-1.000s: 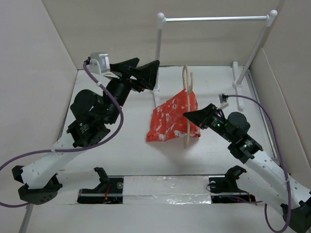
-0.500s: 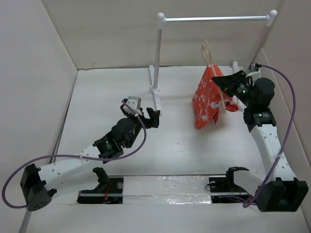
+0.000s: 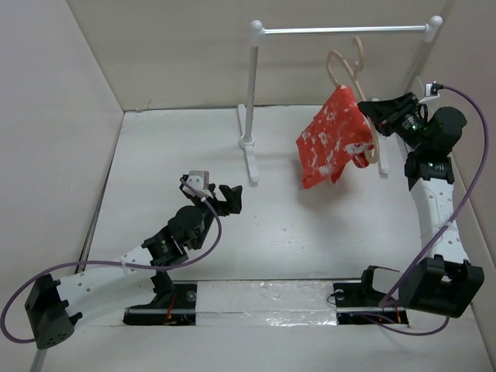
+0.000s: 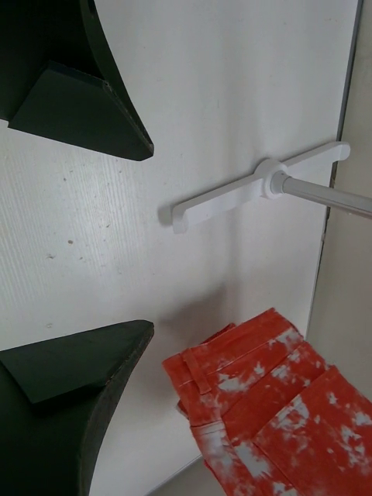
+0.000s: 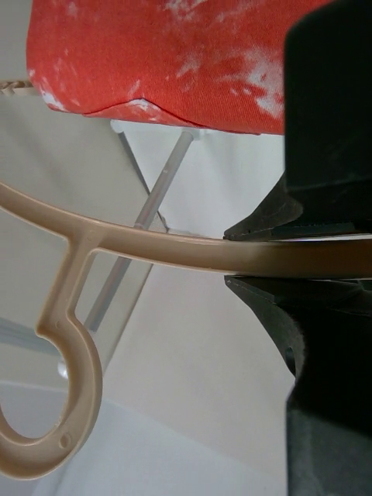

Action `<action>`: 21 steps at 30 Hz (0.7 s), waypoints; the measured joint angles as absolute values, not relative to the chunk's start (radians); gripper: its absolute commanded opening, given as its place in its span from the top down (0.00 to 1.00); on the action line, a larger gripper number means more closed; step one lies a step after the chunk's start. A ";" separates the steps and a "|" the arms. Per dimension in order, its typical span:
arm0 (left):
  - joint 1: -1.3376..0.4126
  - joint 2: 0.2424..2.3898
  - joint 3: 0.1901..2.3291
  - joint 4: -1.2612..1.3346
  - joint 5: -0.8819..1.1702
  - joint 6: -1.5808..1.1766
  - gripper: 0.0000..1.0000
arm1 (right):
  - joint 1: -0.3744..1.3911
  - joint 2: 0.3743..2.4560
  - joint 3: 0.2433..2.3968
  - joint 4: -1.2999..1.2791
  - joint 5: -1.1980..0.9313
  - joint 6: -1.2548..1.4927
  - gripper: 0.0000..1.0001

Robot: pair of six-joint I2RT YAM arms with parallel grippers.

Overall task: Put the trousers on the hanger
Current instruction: Place the hanger at the clothesline.

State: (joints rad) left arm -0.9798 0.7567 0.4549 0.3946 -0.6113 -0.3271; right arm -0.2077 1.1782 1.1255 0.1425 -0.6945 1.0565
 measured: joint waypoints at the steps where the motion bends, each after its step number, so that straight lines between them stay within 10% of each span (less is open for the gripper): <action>1: -0.980 0.757 0.451 0.398 -0.609 -0.329 0.18 | -0.217 1.192 1.144 0.151 -0.706 1.073 1.00; 21: -0.980 0.789 0.451 0.416 -0.584 -0.339 0.18 | -0.311 1.431 1.279 0.353 -0.733 1.301 1.00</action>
